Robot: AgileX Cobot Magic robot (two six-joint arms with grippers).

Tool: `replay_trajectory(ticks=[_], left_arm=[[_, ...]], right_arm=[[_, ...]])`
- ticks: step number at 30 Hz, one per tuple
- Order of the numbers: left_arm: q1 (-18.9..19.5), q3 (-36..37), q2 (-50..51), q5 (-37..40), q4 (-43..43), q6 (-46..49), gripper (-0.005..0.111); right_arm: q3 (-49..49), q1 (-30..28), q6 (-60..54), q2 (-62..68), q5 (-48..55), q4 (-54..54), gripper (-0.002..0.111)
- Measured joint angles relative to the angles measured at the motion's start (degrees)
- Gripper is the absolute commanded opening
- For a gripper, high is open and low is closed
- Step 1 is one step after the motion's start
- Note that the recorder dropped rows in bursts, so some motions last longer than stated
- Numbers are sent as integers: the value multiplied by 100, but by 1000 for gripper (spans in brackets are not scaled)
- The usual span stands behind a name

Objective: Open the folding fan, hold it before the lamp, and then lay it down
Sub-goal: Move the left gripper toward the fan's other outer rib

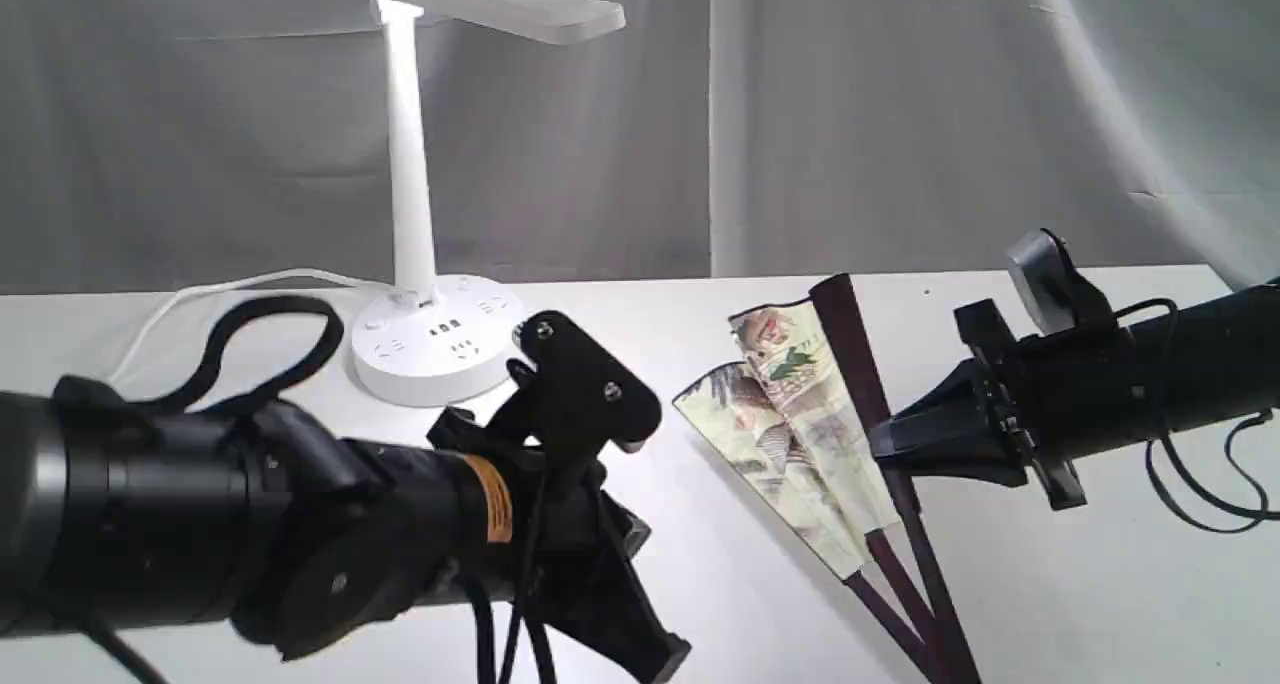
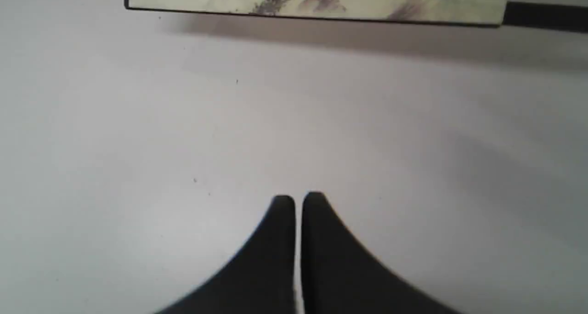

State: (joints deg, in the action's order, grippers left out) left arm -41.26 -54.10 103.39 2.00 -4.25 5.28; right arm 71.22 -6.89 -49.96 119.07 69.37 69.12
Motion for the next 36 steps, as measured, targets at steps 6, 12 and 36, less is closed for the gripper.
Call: replay_trajectory(ticks=[6, 12, 36], left_arm=[[0, 897, 0, -2311, 42, -236, 0], [0, 1415, 0, -3971, 42, -828, 0], [0, 1102, 1502, -5929, 683, -5602, 61]], right_arm=[[0, 0, 0, 0, 0, 0, 0], [0, 0, 0, 0, 0, 0, 0], [0, 0, -43, 0, 0, 0, 0]])
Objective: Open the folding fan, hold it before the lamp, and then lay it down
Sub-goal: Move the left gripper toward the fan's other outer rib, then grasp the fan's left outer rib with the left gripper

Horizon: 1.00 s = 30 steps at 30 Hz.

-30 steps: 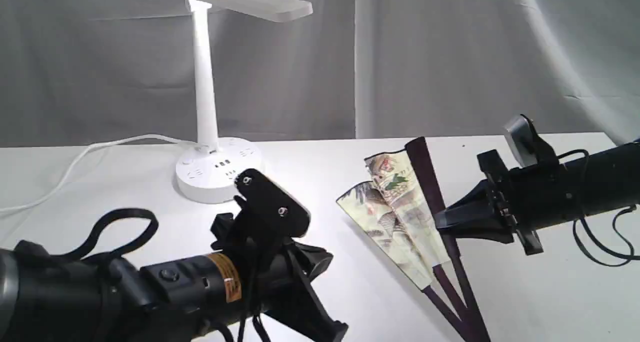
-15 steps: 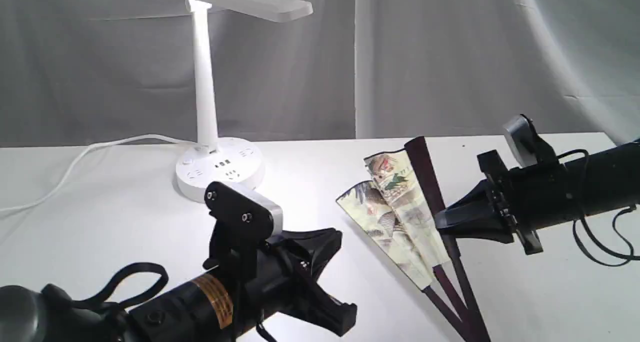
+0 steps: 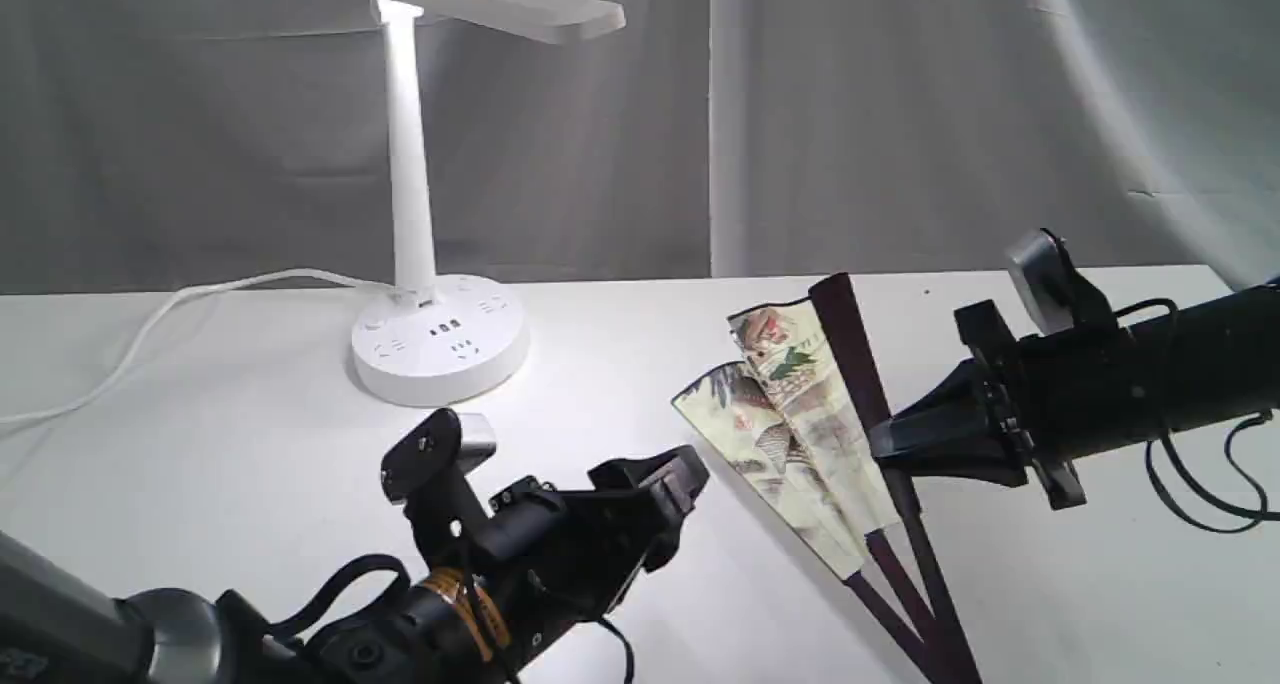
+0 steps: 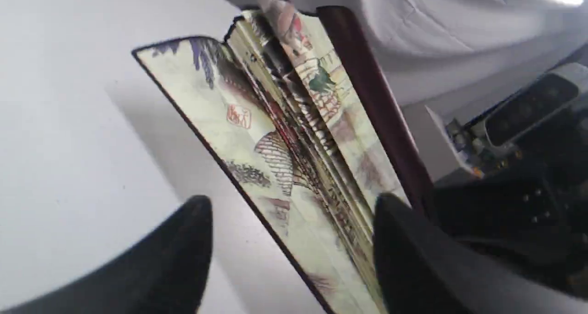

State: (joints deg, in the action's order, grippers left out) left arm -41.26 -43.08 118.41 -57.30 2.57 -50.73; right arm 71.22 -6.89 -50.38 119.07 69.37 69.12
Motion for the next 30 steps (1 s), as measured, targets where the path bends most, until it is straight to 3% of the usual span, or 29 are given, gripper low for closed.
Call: replay_trajectory(ticks=[8, 15, 21, 30], left_arm=[[177, -694, 413, 313, -774, -2145, 65], [577, -780, 903, 267, -852, -3610, 65], [878, -1033, 1484, -1051, -1065, -4427, 65], [937, -1813, 1844, -1190, -1689, -4768, 64]], right_arm=[[0, 0, 0, 0, 0, 11, 0], [0, 0, -94, 0, 0, 307, 0], [0, 0, -107, 0, 0, 387, 0], [0, 178, -107, 0, 0, 402, 0]])
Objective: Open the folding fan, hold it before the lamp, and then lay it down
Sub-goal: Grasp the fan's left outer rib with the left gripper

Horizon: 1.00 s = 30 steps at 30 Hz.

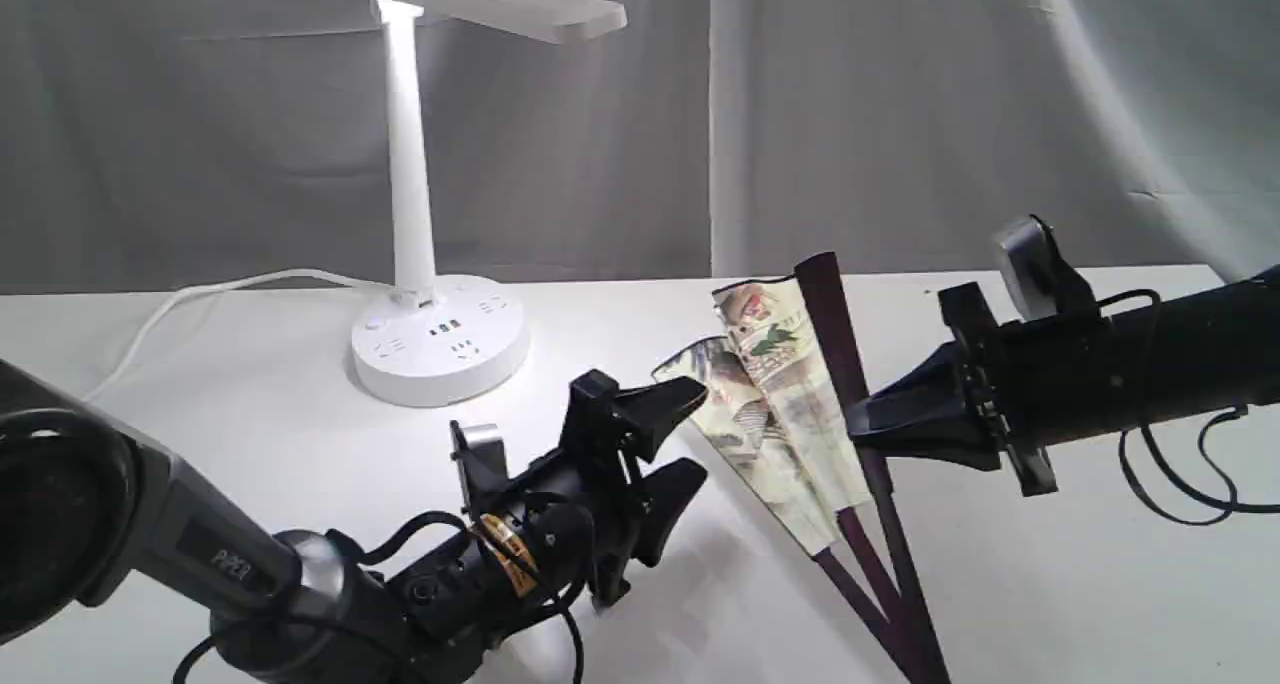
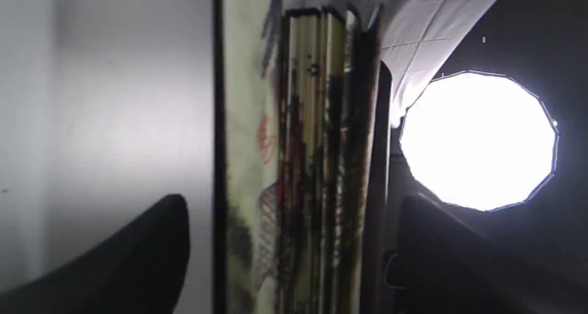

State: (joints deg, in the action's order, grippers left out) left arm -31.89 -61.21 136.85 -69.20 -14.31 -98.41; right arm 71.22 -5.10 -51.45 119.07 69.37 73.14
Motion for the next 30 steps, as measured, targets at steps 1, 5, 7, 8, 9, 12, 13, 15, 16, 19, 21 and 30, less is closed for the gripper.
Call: replay_trajectory(ticks=[1, 5, 7, 8, 9, 12, 13, 15, 16, 19, 21, 30], left_arm=[[0, -82, 8, 0, -11, 0, 64], [0, -260, 21, 188, -23, 0, 64], [0, -312, 21, 272, -50, 0, 64], [0, -341, 21, 283, -61, 0, 63], [0, -367, 21, 309, -61, 0, 62], [0, -409, 24, 336, -48, 0, 58], [0, -421, 34, 336, -7, 0, 56], [0, -431, 56, 351, 50, 0, 52], [0, -431, 54, 355, 64, 0, 49], [0, -431, 117, 355, 94, 0, 40], [0, -431, 166, 355, 94, 0, 37], [0, -442, 250, 271, 214, 0, 37]], right_arm=[[0, 16, 0, 0, 0, 0, 0], [0, 109, 0, 0, 0, 0, 0], [0, 108, 0, 0, 0, 4, 0], [0, 108, 0, 0, 0, 4, 0], [0, 108, 0, 0, 0, 14, 0], [0, 108, 0, 0, 0, 41, 0], [0, 108, 0, 0, 0, 45, 0], [0, 108, 0, 0, 0, 55, 0], [0, 108, 0, 0, 0, 55, 0], [0, 108, 0, 0, 0, 68, 0], [0, 108, 0, 0, 0, 68, 0], [0, 108, 0, 0, 0, 31, 0]])
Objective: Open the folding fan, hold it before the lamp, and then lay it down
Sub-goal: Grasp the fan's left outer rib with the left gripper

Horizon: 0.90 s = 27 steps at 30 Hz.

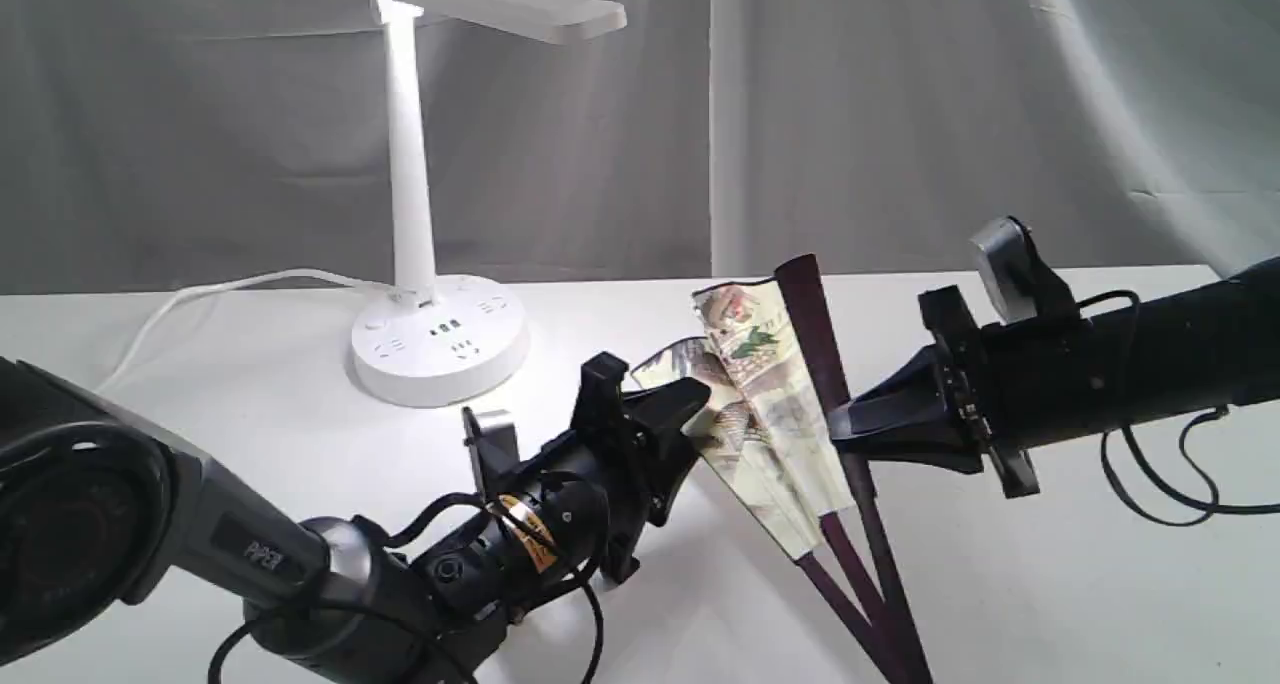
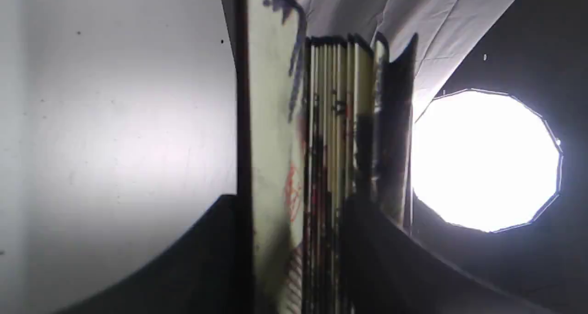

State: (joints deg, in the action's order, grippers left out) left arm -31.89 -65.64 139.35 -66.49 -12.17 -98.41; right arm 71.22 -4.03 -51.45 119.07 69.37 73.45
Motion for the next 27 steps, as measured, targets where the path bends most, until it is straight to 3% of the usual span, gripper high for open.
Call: replay_trajectory(ticks=[12, 15, 19, 27], left_arm=[[0, -8, 54, -192, 127, -46, 37], [0, -8, 65, -217, 127, -46, 27], [0, -8, 65, -226, 127, -46, 0], [0, -8, 75, -340, 113, -46, 0]], right_arm=[[0, 281, -45, 0, -10, 0, 0], [0, 281, -45, 0, -10, 0, 0], [0, 281, -45, 0, -10, 0, 0], [0, 281, -24, 0, -2, 11, 0]])
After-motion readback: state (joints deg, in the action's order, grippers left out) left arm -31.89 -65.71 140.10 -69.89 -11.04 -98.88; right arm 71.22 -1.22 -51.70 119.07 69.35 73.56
